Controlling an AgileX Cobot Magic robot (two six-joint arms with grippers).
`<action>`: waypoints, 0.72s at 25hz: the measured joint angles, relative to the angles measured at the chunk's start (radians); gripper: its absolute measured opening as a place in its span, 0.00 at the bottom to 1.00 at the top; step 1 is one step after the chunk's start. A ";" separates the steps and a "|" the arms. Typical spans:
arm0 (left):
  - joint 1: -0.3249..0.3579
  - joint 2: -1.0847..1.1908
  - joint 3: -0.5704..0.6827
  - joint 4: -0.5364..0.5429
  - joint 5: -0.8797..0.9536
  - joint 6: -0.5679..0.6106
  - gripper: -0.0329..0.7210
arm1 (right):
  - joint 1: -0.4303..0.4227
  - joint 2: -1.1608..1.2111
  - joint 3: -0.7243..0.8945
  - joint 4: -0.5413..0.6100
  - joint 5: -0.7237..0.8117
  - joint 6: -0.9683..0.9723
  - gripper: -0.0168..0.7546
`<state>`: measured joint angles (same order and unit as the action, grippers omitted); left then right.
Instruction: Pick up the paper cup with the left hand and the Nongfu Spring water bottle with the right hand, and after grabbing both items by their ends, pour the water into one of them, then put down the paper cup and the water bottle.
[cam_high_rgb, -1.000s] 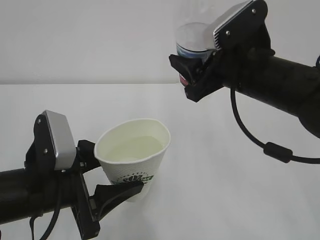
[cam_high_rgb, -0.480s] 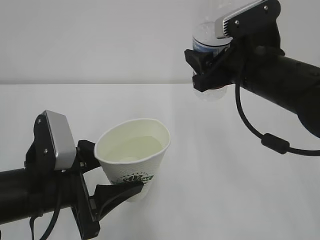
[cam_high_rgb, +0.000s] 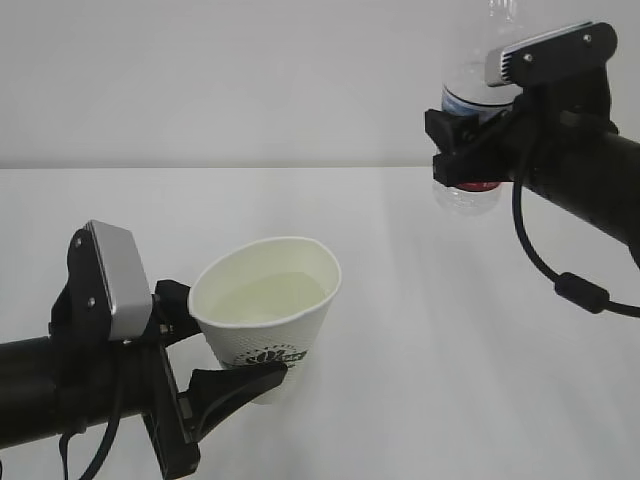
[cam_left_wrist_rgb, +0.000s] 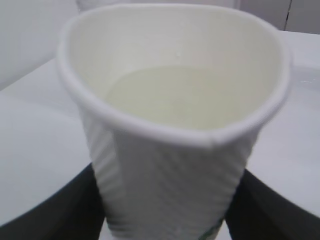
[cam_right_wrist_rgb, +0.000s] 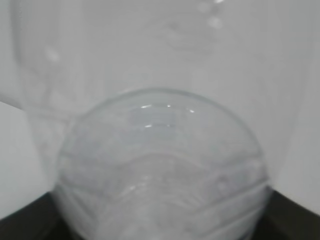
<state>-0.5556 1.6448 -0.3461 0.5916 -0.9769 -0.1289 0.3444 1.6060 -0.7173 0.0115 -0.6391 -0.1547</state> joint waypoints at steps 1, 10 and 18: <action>0.000 0.000 0.000 0.000 0.000 0.000 0.70 | -0.010 0.000 0.013 0.010 -0.012 0.000 0.67; 0.000 0.000 0.000 0.000 0.000 0.000 0.70 | -0.078 0.000 0.077 0.126 -0.072 -0.004 0.67; 0.000 0.000 0.000 0.000 0.000 0.000 0.70 | -0.079 0.002 0.077 0.241 -0.079 -0.036 0.67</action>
<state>-0.5556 1.6448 -0.3461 0.5916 -0.9769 -0.1289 0.2657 1.6078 -0.6401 0.2522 -0.7179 -0.1910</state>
